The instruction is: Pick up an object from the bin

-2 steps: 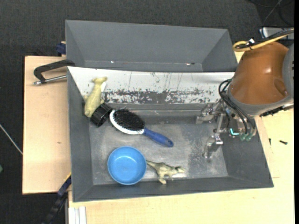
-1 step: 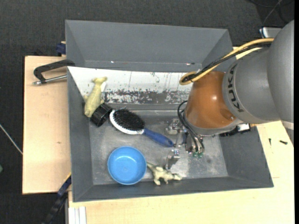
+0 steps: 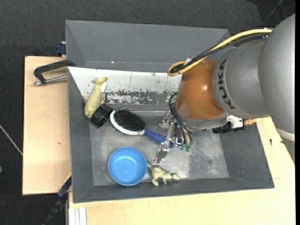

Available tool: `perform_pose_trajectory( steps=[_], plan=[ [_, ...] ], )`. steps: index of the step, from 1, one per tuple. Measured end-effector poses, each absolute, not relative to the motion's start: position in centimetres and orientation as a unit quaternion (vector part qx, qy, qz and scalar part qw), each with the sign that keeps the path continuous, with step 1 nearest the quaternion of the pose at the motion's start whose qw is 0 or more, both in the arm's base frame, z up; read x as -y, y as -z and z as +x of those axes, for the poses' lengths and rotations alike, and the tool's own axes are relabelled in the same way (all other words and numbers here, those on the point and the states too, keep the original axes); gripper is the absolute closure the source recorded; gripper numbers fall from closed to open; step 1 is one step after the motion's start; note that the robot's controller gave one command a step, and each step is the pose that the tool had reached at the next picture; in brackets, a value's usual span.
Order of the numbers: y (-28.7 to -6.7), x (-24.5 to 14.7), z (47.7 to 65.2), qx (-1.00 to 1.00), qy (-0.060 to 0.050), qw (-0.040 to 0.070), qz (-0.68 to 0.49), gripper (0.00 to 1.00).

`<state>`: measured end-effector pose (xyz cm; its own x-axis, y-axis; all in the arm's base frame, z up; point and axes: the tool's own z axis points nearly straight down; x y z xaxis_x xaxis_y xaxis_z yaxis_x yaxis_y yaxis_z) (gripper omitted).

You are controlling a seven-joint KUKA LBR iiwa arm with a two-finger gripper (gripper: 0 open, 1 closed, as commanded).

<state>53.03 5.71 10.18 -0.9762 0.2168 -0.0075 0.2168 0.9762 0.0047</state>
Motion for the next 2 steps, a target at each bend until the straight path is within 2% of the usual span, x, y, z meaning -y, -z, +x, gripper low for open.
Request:
perform_pose_trajectory(
  steps=[1, 2],
  plan=[
    [-11.1, -7.3, 54.1, -0.990, -0.002, 0.003, 0.138, 0.00],
    [-7.2, -8.2, 54.5, -0.983, -0.002, 0.003, 0.184, 0.00]
  ],
)
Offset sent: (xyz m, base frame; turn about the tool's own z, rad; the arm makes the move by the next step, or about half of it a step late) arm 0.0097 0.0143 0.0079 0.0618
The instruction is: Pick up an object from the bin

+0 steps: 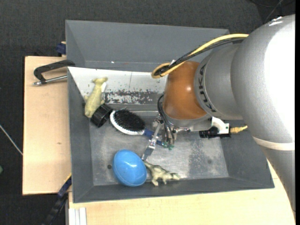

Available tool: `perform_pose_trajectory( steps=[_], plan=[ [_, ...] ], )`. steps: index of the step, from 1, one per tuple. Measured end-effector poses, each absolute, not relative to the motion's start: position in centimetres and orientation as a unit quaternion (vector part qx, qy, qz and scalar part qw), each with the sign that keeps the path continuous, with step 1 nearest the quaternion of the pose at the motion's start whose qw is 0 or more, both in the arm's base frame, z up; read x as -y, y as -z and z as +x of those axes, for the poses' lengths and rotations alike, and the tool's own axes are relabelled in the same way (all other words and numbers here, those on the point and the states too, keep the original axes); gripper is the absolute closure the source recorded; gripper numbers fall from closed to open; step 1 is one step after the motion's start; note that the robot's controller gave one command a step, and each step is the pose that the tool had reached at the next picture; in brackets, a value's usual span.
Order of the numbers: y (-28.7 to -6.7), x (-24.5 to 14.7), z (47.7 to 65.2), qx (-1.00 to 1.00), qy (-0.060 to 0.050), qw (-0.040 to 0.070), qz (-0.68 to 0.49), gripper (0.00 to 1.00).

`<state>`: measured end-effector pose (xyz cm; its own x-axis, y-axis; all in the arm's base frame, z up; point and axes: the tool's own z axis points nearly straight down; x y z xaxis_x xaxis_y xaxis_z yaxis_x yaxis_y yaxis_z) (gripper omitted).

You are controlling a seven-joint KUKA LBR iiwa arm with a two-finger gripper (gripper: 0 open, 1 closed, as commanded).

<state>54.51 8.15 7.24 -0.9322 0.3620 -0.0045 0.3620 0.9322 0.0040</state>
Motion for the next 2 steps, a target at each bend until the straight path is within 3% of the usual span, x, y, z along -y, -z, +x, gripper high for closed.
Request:
perform_pose_trajectory(
  steps=[1, 2],
  plan=[
    [-7.44, -8.18, 54.64, -0.983, -0.001, 0.002, 0.184, 0.00],
    [-7.55, -8.22, 54.86, -0.983, -0.002, 0.006, 0.184, 1.00]
  ],
)
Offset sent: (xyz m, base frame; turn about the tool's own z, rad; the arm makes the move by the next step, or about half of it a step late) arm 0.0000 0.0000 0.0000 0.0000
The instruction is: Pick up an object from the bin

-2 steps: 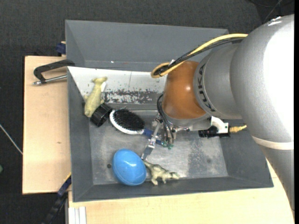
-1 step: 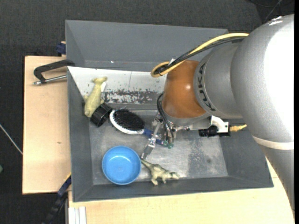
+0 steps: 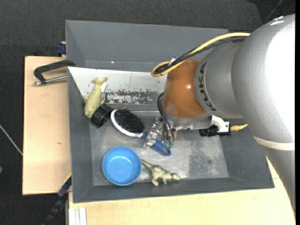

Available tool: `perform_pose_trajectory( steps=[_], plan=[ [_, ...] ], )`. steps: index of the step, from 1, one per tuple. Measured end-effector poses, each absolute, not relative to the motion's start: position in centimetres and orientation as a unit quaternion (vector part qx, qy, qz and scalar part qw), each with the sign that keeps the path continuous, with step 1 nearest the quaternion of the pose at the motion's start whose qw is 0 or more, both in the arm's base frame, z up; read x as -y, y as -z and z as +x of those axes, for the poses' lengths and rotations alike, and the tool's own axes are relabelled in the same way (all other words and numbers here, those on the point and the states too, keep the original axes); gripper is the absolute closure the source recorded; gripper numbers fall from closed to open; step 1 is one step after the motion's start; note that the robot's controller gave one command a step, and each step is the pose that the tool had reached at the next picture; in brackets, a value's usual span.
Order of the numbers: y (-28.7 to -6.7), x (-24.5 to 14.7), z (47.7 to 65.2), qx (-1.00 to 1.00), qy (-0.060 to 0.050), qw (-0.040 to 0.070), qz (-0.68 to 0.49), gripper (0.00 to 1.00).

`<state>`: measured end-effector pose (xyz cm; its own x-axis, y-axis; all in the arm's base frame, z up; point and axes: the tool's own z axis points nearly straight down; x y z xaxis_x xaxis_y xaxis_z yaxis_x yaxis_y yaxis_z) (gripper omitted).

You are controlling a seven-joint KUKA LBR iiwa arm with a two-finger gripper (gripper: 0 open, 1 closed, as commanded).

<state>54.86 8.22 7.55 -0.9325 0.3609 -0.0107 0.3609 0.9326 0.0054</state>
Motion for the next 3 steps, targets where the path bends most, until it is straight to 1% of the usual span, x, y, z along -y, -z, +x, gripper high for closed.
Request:
perform_pose_trajectory(
  steps=[1, 3],
  plan=[
    [-8.4, -8.3, 55.0, -0.983, -0.001, 0.003, 0.183, 1.00],
    [-14.2, -8.4, 55.2, -0.983, -0.001, 0.003, 0.181, 1.00]
  ],
)
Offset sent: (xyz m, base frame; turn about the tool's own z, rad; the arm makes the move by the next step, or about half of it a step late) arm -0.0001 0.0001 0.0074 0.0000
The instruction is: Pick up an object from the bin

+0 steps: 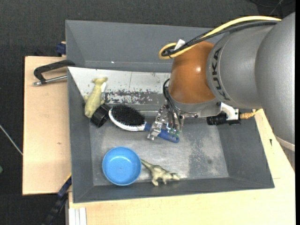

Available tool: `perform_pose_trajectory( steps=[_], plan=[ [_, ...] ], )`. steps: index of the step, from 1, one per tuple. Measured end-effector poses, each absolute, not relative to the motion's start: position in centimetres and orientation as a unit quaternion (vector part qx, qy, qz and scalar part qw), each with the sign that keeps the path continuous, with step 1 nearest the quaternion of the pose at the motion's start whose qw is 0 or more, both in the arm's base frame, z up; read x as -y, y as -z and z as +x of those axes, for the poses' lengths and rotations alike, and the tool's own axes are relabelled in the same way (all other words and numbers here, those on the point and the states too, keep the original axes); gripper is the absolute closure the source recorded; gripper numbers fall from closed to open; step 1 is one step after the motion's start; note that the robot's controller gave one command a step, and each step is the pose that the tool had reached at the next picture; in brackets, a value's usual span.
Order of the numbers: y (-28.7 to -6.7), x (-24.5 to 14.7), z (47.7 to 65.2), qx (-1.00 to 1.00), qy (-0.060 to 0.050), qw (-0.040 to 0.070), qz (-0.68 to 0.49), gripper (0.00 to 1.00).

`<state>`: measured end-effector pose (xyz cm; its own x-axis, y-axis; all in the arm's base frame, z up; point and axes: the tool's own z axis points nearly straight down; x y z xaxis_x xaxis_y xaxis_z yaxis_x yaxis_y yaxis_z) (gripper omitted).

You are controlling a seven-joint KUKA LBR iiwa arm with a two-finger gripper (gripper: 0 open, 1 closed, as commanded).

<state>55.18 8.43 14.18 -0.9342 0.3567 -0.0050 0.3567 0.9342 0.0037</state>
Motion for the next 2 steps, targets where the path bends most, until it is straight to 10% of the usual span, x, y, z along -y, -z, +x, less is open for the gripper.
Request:
perform_pose_trajectory(
  steps=[2],
  plan=[
    [-17.2, -8.5, 55.3, -0.984, -0.001, 0.002, 0.180, 1.00]
  ],
)
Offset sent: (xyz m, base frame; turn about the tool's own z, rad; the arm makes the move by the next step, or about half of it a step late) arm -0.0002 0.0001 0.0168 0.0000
